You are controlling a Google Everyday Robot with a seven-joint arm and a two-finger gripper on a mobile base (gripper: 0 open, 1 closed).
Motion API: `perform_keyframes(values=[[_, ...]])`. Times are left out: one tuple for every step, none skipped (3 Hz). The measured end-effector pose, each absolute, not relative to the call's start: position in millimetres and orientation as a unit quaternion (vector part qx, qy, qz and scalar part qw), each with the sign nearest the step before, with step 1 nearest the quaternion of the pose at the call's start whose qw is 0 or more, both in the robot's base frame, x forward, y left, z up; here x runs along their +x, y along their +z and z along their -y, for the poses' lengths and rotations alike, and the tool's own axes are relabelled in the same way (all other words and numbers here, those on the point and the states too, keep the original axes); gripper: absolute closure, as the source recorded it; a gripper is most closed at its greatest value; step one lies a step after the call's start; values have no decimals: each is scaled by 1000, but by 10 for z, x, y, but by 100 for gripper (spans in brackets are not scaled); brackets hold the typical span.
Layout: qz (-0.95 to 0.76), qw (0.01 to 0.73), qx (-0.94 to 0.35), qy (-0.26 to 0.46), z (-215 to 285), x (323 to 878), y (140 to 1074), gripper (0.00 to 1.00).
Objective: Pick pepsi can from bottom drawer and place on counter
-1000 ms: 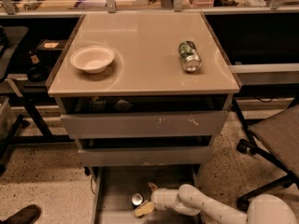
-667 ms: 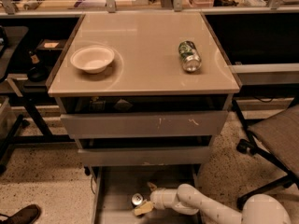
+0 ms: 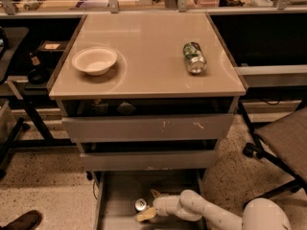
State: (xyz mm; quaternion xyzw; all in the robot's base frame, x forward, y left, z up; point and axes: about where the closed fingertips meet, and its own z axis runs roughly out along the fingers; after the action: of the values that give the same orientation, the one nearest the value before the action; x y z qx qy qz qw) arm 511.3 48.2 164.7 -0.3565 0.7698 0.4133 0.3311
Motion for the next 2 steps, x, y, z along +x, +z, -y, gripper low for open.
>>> perform_keyframes(values=[[-771, 330, -354, 414, -487, 5111, 1634, 12], [-771, 330, -354, 414, -487, 5111, 1634, 35]])
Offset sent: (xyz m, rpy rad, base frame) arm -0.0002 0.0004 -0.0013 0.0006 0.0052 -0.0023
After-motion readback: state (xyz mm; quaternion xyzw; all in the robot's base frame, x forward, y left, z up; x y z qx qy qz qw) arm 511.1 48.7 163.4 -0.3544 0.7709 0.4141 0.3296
